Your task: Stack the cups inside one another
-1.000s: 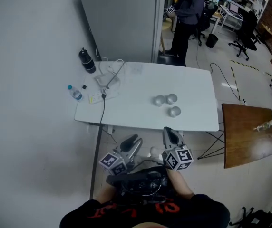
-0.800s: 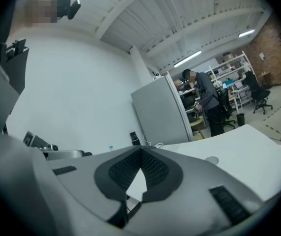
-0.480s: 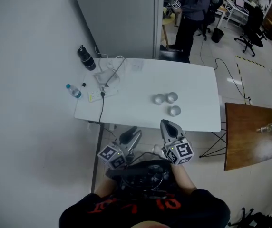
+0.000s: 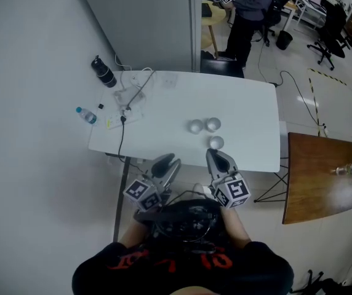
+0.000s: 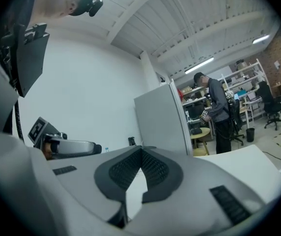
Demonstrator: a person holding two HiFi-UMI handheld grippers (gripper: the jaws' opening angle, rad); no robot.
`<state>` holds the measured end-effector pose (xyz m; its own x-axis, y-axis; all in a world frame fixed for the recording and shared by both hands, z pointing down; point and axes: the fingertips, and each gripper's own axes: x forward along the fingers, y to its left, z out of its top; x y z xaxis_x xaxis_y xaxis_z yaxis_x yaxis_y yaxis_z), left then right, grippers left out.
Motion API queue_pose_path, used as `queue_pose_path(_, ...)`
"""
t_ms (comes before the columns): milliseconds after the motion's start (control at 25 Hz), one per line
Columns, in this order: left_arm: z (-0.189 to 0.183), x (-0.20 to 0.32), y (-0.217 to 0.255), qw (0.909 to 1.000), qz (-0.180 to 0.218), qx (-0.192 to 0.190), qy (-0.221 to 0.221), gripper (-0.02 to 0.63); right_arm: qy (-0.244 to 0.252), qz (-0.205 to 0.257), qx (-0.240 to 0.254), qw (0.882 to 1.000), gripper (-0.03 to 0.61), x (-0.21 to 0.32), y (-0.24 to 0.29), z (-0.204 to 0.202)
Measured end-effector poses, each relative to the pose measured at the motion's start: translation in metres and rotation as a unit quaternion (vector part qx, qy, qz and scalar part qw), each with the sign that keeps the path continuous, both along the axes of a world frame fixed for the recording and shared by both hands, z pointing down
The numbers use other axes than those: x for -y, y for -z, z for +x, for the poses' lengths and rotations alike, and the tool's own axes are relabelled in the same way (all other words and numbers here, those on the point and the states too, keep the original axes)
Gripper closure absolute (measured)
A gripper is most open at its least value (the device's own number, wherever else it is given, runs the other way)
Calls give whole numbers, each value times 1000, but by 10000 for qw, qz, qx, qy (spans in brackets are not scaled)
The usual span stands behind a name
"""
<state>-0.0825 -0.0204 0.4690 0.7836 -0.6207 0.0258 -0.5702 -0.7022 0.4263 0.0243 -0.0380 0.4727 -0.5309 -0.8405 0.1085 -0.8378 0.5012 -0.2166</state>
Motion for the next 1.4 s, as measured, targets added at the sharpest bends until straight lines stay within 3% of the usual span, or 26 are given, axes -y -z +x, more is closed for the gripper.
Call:
queue_pose_path(440,50,17,3,9982,225,550,-91,503,-161,-71,-602,9980,575,15,-14,69)
queue_pose_path(640,47,36,-11,9978,183,549,-315,503,-366,272,-510,9977,568,27,-7,70)
queue_pose_path(840,31,63,-9,9972,209,489,-527,503,-672,196,-252,9972,525,40,-17,61)
queue_pose_path(960,16,75,-13,9956,250,608,-668,502,-871,76,-164,9960,249,50,-28,53)
queue_pose_path(1160,-5,98,-25,9947,171,742,-698,503,-1075,-89,-731,9915,236,54,-48,44)
queue_pose_path(1240,-9,107,-24,9946,198,790,-646,503,-1012,-140,-829,9913,167,58,-60,43)
queue_pose_path(1400,-13,111,-16,9966,190,689,-398,503,-852,-285,-999,9909,153,64,-79,48)
